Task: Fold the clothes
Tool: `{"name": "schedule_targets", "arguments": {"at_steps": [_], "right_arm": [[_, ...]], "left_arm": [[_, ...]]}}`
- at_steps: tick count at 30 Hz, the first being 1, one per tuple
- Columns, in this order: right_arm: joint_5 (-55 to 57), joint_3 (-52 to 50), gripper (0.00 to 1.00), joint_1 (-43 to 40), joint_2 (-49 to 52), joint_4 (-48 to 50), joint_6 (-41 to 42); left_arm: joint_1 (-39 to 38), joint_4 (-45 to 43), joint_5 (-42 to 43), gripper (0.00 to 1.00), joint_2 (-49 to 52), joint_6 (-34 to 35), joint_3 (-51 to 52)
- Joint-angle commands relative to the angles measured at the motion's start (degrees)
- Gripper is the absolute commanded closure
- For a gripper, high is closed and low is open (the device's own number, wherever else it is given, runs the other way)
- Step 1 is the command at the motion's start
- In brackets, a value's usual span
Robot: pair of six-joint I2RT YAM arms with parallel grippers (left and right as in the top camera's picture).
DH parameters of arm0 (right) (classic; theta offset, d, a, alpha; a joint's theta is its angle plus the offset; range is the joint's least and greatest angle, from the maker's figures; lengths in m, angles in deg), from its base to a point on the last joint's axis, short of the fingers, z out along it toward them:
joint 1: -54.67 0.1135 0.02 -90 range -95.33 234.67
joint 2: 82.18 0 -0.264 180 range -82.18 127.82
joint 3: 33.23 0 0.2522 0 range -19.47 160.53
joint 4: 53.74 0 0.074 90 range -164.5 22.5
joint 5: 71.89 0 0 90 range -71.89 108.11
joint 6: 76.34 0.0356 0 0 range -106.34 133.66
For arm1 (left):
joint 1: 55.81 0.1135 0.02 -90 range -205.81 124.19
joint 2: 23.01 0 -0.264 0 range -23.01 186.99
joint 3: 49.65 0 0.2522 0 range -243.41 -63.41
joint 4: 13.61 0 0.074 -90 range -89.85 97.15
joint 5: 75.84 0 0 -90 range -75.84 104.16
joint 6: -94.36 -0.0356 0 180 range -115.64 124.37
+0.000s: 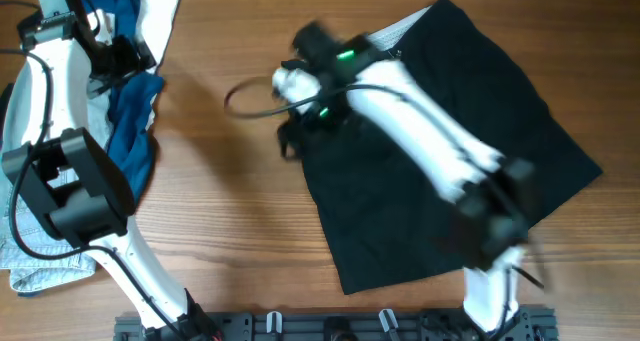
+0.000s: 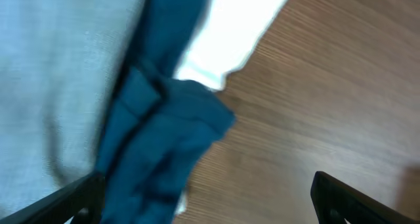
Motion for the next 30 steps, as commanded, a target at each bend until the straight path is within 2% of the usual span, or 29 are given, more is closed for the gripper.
{"name": "schedule_targets", "arguments": {"at_steps": [1,3,7,9,12,16,17,18,19,20,21,22,25,27,30], "right_arm": [[8.6,0.6,0.0,-11.6,-10.3,1.7,10.0],[8.5,0.6,0.0,-20.4,-11.4,2.5,11.1],[9.7,0.6,0.0,-29.3,-11.0,1.8,10.8],[9.8,0.6,0.0,-30.5,-11.0,2.1,10.8],[10.4,0.6,0.0,-30.6,-11.0,2.9,10.5],[10.4,0.5,0.0,-30.6,-11.0,3.4,10.4],[10.4,0.5,0.0,-30.6,-11.0,3.5,10.4],[10.4,0.5,0.0,-30.6,-11.0,3.5,10.5],[10.4,0.5,0.01,-30.6,-11.0,3.5,10.5],[10.4,0.5,0.09,-30.6,-11.0,3.4,10.5],[10.4,0.2,0.14,-30.6,-11.0,3.5,10.7],[10.4,-0.2,0.15,-30.6,-11.0,3.5,10.9],[10.4,-2.2,0.15,-30.6,-10.4,4.0,11.0],[10.3,-5.4,0.16,-30.4,-10.0,5.6,11.6],[10.4,-12.7,0.15,-30.4,-10.0,10.8,15.4]], "left_arm": [[-3.4,1.0,15.0,0.0,0.0,-8.2,-0.2],[-8.0,0.7,17.4,0.0,0.1,-10.2,-0.2],[-21.7,-3.3,10.6,0.0,2.6,-12.2,-0.2],[-25.8,-6.4,10.7,0.0,4.1,-11.7,-0.2],[-30.6,-13.2,10.7,0.0,8.4,-5.2,-0.2],[-33.4,-16.0,10.6,0.0,13.2,-1.6,-0.2],[-33.6,-16.0,10.7,0.06,13.7,-1.6,-0.2],[-33.6,-15.9,10.6,0.19,13.7,-1.6,-0.2],[-33.4,-16.0,10.6,0.5,13.7,-1.4,-0.2],[-33.1,-16.0,9.3,0.9,13.7,0.9,-0.2],[-32.0,-15.2,5.4,0.96,13.6,7.3,-0.2],[-30.7,-13.5,3.2,0.96,13.6,11.1,-0.2],[-24.1,-4.9,1.8,0.96,13.6,16.9,-0.2],[-17.8,2.0,1.6,0.96,13.6,16.9,-0.2],[-10.4,11.5,-1.9,0.96,13.6,12.5,-0.2]]}}
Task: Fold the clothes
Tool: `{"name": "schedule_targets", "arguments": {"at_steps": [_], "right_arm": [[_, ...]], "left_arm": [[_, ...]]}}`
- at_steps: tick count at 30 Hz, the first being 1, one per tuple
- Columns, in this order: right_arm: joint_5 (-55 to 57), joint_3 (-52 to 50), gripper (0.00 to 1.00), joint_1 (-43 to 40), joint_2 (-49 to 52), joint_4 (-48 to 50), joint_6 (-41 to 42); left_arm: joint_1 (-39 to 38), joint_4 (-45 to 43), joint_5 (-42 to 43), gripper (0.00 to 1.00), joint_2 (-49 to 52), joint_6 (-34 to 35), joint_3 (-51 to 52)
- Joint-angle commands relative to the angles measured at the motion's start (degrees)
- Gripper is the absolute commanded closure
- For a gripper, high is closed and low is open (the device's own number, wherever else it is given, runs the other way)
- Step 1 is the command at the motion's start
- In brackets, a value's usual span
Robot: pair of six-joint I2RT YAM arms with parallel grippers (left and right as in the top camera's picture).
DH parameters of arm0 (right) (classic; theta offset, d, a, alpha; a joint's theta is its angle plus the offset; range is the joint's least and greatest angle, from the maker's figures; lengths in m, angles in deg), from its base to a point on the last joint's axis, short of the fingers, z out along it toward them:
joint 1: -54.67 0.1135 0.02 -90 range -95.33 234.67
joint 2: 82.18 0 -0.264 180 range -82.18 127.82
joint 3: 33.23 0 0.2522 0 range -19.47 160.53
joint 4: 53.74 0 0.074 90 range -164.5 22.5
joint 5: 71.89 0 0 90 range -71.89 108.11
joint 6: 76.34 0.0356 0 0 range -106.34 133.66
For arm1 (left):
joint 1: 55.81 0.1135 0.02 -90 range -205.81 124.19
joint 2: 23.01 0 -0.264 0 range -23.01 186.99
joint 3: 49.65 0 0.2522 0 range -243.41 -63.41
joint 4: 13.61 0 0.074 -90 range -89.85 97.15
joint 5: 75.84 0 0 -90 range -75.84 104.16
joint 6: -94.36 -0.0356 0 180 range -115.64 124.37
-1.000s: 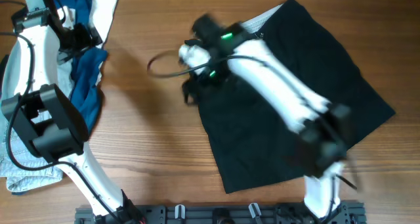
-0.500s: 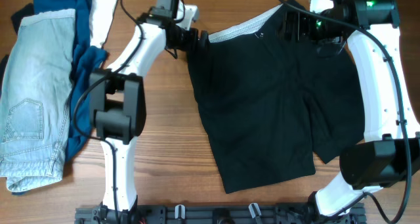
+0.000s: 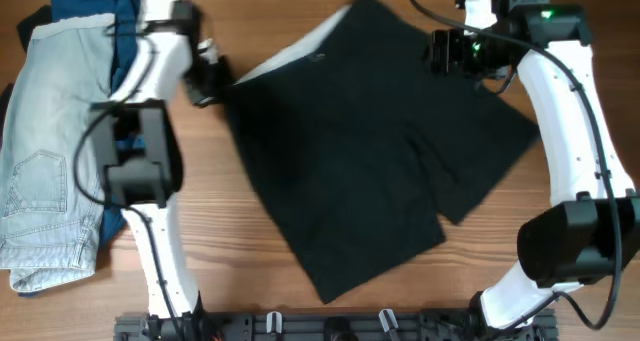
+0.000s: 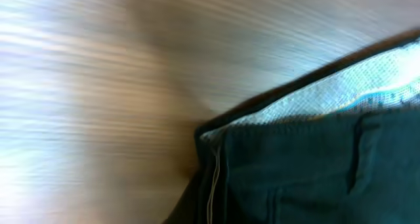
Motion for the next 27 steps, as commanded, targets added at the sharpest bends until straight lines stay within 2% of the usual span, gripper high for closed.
{"name": "schedule_targets", "arguments": {"at_steps": [1,2,4,6,7,8,11,17,22,25,27], "right_arm": [[1.9,-6.9,0.15,0.1,1.4,3.5,5.4],[3.0,-8.2,0.15,0.1,1.4,4.4,5.9],[3.8,-11.2,0.15,0.1,1.4,6.9,6.8],[3.8,-14.5,0.14,0.1,1.4,10.7,6.8],[3.8,-15.1,0.13,0.1,1.4,11.9,6.8],[3.8,-15.1,0.1,0.1,1.4,12.3,6.7],[1.4,-15.1,0.06,0.1,1.4,12.2,6.6],[1.4,-15.1,0.01,1.0,1.4,10.5,3.3],[-1.0,-15.1,0.0,3.5,1.4,10.2,2.1],[2.6,-15.2,0.01,7.1,2.1,9.4,5.7],[3.4,-15.4,0.01,9.6,5.4,8.4,7.5]], "left_arm": [[10.5,10.9,-10.6,0.91,1.2,-2.6,1.1],[11.9,13.4,-10.8,0.89,1.2,-2.6,1.1],[13.4,17.4,-10.9,0.8,1.2,-2.6,1.1],[13.2,20.0,-10.8,0.4,1.2,-4.0,1.1],[12.5,20.0,-10.8,0.26,1.2,-4.0,1.1],[11.4,19.7,-9.6,0.21,0.9,-3.6,1.1],[8.3,16.9,-3.0,0.2,-2.3,-2.9,1.1],[5.4,15.1,-3.1,0.09,-14.2,-2.3,1.1],[0.5,15.1,-3.4,0.07,-25.7,-4.1,1.1],[-4.1,15.4,-11.1,0.0,-30.5,-4.1,1.1],[-4.8,15.4,-15.6,0.0,-30.8,-4.1,1.1]]}}
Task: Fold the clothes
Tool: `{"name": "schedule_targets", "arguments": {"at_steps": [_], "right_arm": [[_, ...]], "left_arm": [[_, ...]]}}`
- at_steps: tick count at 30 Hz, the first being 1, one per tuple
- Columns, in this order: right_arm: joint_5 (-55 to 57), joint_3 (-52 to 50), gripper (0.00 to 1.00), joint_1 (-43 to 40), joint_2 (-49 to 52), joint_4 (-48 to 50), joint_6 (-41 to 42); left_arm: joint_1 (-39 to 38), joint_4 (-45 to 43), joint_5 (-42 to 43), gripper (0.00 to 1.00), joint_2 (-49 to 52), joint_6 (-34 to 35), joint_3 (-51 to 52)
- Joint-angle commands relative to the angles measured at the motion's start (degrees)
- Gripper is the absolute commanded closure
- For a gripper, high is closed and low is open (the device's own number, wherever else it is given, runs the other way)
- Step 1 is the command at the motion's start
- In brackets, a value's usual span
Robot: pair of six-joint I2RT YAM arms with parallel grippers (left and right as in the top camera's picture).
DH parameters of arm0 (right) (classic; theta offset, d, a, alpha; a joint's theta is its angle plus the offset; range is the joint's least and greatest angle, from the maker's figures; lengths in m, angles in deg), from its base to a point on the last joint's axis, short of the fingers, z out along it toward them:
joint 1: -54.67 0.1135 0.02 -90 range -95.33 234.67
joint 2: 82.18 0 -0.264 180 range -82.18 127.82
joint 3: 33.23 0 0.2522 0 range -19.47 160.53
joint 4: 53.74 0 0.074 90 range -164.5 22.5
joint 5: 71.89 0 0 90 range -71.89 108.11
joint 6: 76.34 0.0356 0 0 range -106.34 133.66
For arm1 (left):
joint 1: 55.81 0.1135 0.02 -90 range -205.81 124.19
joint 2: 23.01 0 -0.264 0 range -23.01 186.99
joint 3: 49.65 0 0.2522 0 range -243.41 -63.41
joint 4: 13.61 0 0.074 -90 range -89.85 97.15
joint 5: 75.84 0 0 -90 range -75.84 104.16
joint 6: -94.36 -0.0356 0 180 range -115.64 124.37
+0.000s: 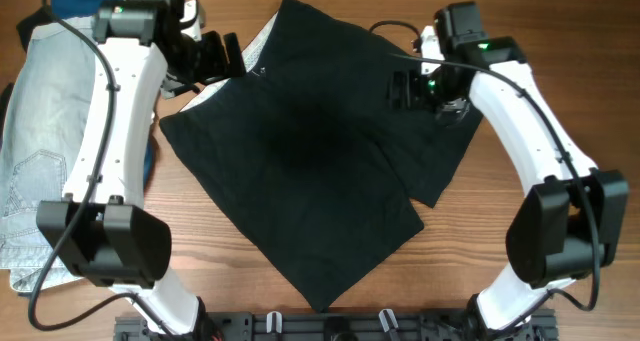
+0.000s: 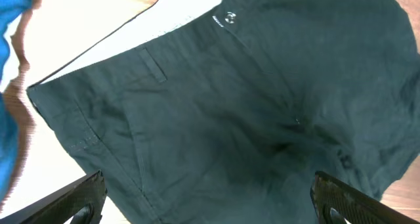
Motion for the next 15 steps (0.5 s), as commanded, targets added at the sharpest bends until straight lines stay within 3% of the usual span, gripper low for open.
{"name": "schedule_targets", "arguments": {"at_steps": [1,4,8,12,15], "right_arm": [[1.9,-1.2,0.05,2.8,5.7,-0.5,4.8],[2.4,-4.4,0.08,5.2,8.2,2.1,9.5],[9.4,-9.6,0.03,5.3,8.5,6.3,15.0],[9.9,-15.4,0.02,2.9,8.8,15.6,15.8],[11.3,-15.5,0.02,-0.6,12.3,17.4,15.7]], "left_arm": [[-0.4,0.0,-7.6,0.0,-1.3,-0.7,0.1],[1.9,0.4,-8.3,0.0,-1.3,-0.7,0.1],[5.3,1.3,-8.2,0.0,-1.3,-0.7,0.1],[5.4,1.3,-8.2,0.0,-1.3,-0.7,0.1],[5.4,1.3,-8.2,0.0,-1.3,-0.7,0.1]]}}
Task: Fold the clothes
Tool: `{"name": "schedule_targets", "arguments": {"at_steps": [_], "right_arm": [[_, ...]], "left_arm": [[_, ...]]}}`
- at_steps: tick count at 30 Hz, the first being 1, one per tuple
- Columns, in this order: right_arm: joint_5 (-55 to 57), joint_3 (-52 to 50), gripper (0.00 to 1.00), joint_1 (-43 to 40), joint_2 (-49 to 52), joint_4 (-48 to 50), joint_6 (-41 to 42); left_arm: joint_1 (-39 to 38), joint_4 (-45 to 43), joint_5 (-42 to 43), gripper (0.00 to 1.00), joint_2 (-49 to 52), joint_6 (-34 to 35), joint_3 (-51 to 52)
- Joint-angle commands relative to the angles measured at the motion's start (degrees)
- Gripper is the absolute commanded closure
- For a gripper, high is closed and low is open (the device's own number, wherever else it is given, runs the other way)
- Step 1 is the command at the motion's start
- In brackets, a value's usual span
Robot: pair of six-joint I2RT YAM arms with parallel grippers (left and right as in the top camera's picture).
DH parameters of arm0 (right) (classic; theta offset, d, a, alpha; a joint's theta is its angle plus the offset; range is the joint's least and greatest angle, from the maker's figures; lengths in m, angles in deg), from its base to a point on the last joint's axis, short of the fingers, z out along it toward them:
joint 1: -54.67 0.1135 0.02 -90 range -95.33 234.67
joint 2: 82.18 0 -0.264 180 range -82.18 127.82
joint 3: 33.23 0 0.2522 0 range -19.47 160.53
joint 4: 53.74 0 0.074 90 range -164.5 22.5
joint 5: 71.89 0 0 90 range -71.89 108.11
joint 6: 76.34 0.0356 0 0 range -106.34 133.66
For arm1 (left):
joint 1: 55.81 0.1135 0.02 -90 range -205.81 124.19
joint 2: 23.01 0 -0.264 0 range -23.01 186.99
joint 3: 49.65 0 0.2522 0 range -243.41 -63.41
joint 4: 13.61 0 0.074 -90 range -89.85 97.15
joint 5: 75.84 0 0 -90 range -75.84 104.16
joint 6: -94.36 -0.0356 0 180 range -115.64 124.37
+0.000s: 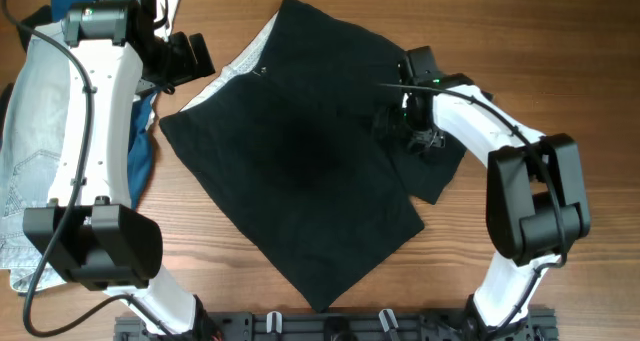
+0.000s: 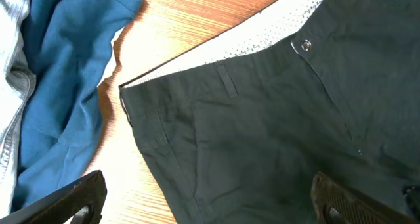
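Note:
Black shorts [image 1: 300,151] lie spread across the middle of the table, the waistband with its white lining [image 1: 235,69] at the upper left. In the left wrist view the waistband button [image 2: 305,45] and a belt loop show. My left gripper [image 1: 187,56] hovers open just left of the waistband corner, with nothing between its fingers [image 2: 73,201]. My right gripper [image 1: 408,123] is down on the shorts' right leg; its jaws cannot be made out from overhead.
A pile of other clothes lies along the table's left side: light jeans [image 1: 35,151], a blue garment [image 1: 140,156] and a white cloth [image 1: 165,6]. In the left wrist view the blue garment [image 2: 62,86] lies right beside the shorts' corner. A rail runs along the front edge.
My left gripper has shifted a little left, off the waistband toward the blue garment. My right gripper has moved down and left along the right leg. The shorts lie much as before.
First my left gripper was at the clothes pile and the shorts lay at the right under my right arm. Then the shorts lay nearer the centre, a gripper at each top corner. Later they lay further left, turned and flat, where they remain.

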Motion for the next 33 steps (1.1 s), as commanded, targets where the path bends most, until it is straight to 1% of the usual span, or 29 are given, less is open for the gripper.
{"name": "schedule_targets", "arguments": {"at_steps": [1,2,4,6,8,9,12,15,18,19,21,22,24,26,27,29,30,31,33], "right_arm": [[3.4,-2.1,0.02,-5.0,6.4,2.4,0.5],[3.4,-2.0,0.02,-6.7,8.7,4.2,-0.1],[3.0,-1.9,0.02,-9.2,12.7,10.9,-3.0],[-0.5,-1.8,0.02,-9.9,15.5,21.2,-6.1],[-3.2,-1.8,0.05,-9.6,17.6,33.1,-4.6],[-3.1,-1.3,0.07,-9.5,18.8,37.1,-3.6],[-1.9,2.2,0.07,-9.5,21.5,40.5,-4.2],[0.4,10.1,0.05,-9.6,23.3,40.4,-8.8],[0.3,19.5,0.01,-10.0,23.3,33.7,-10.7],[-0.2,23.5,0.01,-10.0,23.3,29.7,-11.8],[-1.8,33.8,0.0,-10.0,23.2,16.1,-14.8],[-4.9,39.1,0.0,-10.0,22.8,8.5,-16.0],[-20.3,47.4,0.0,-10.0,21.2,-4.9,-19.5],[-33.9,50.7,0.0,-10.0,18.0,-14.6,-19.9],[-37.0,50.7,0.0,-10.0,15.5,-19.5,-22.4],[-36.4,50.7,0.0,-9.5,12.1,-29.4,-25.3],[-29.7,50.7,0.0,-8.8,10.4,-37.1,-26.0],[-24.1,50.7,0.0,-7.9,10.1,-42.0,-25.9],[-15.1,49.1,0.0,-6.6,10.1,-47.8,-22.5]], "left_arm": [[0.0,0.0,0.0,0.0,-0.9,-0.5,0.1],[0.0,0.0,0.2,0.0,-0.9,-0.5,0.1],[-0.3,0.0,0.1,0.0,-0.9,-0.5,0.1],[-1.5,0.0,0.2,0.0,-0.8,-0.5,0.1],[-3.5,0.0,0.1,0.0,-0.4,-0.3,0.2],[-4.8,0.0,0.1,0.0,-0.3,-0.3,0.2],[-7.0,0.0,0.1,0.0,0.1,-0.3,0.2],[-9.4,-0.6,0.1,0.0,2.1,-0.1,0.2],[-9.8,-1.4,0.1,0.0,4.6,-0.1,0.2],[-9.7,-1.7,0.1,0.0,5.5,-0.1,0.2],[-9.2,-1.8,-0.2,0.0,6.9,-0.4,0.2],[-8.5,-2.2,-0.3,0.0,7.1,-0.5,0.2],[-6.9,-3.1,-0.9,0.0,7.1,-0.6,0.1],[-5.0,-2.7,-0.8,0.0,7.1,-0.5,0.1],[-4.1,-1.9,-0.8,0.0,7.0,-0.5,0.1],[-2.2,0.7,-0.8,0.0,6.7,-0.5,0.1],[-1.0,2.1,-0.8,0.0,6.5,-0.5,0.1],[0.3,3.1,-0.8,0.0,6.4,-0.5,0.1],[1.7,3.5,-0.8,0.0,6.4,-0.9,0.1]]}}
